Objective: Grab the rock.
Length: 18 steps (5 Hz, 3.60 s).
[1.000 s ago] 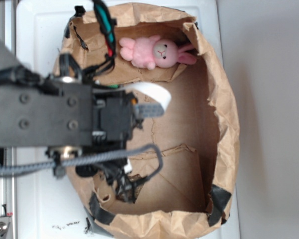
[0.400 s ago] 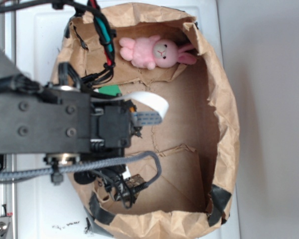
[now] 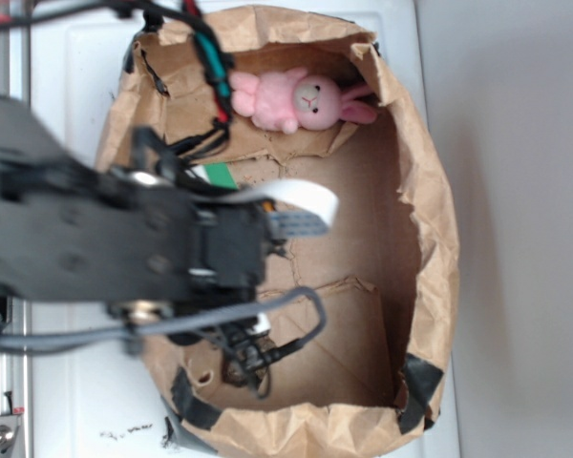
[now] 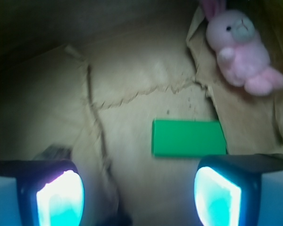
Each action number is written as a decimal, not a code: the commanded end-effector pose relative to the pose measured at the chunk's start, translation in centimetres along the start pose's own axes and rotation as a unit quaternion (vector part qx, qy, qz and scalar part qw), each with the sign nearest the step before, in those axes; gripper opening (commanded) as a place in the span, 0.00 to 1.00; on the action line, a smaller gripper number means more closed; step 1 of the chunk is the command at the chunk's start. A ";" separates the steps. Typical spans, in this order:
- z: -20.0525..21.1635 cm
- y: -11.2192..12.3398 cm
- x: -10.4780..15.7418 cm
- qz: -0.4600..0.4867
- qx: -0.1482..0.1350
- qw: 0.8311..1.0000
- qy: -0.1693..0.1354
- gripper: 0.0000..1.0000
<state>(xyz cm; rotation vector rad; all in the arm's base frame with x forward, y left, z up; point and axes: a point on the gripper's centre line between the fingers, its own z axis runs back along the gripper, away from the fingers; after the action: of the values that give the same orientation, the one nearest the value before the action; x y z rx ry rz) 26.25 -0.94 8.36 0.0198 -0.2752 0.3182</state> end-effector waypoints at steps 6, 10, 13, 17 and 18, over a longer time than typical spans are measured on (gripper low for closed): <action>-0.2 -5.6 -1.7 -0.038 -0.090 0.992 0.074 1.00; -5.8 -8.3 -4.0 -0.055 -0.071 0.988 0.124 1.00; -1.8 -3.9 1.5 0.035 -0.067 0.996 0.037 0.00; 8.7 5.1 7.3 0.056 -0.106 0.993 0.017 0.00; 11.6 5.6 5.0 0.014 -0.130 0.991 -0.026 0.00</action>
<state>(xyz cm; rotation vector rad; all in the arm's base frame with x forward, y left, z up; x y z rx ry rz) 26.55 4.10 19.96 -0.2596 -0.3316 0.3117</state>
